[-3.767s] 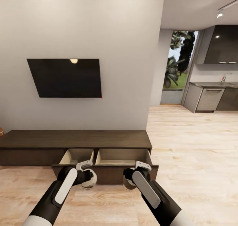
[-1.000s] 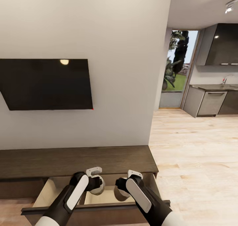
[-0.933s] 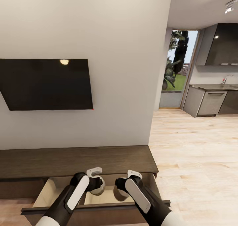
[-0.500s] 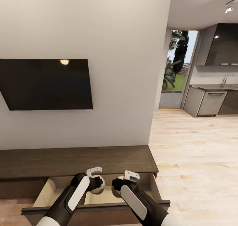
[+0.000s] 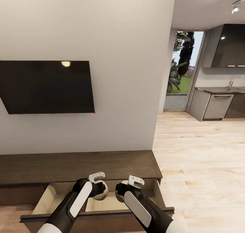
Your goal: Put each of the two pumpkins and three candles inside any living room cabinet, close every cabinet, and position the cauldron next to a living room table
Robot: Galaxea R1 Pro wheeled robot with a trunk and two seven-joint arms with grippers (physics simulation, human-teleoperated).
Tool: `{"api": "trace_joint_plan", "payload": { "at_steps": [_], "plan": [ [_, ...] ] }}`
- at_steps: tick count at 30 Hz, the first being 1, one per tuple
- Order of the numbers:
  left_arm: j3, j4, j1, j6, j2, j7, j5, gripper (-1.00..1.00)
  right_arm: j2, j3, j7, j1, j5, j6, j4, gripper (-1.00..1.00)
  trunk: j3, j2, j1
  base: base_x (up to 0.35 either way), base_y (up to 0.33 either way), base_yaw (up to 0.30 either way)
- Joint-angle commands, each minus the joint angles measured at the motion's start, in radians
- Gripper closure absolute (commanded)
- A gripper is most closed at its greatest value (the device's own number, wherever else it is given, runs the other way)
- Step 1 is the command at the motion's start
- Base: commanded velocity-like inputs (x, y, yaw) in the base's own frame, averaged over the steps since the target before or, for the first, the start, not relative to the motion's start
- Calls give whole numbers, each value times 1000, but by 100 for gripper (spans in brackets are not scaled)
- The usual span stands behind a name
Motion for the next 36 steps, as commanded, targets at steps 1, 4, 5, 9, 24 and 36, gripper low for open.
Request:
{"api": "trace_joint_plan", "payload": {
  "at_steps": [1, 4, 5, 9, 24, 36],
  "plan": [
    [-1, -1, -1, 1, 0, 10, 10, 100, 0, 2, -6, -1, -5, -4, 4, 100, -1, -1, 0, 1, -2, 0],
    [-2, -1, -1, 1, 0, 10, 10, 100, 0, 2, -6, -1, -4, -13, 13, 100, -1, -1, 0, 0, 0, 0],
    [-2, -1, -1, 1, 0, 10, 10, 100, 0, 2, -6, -1, -4, -15, 15, 100, -1, -1, 0, 0, 0, 0],
    [-2, -1, 0, 2, 0, 10, 11, 100, 0, 1, -7, -22, -8, -9, 25, 100, -1, -1, 0, 0, 0, 0],
    [-1, -1, 0, 2, 0, 10, 10, 100, 1, -5, 19, -194, -25, 148, 167, 100, -1, -1, 0, 6, 0, 0],
    [-2, -1, -1, 2, -1, 10, 11, 100, 1, -7, 17, -198, -28, 217, 178, 100, -1, -1, 0, 106, 0, 0]
  ]
}}
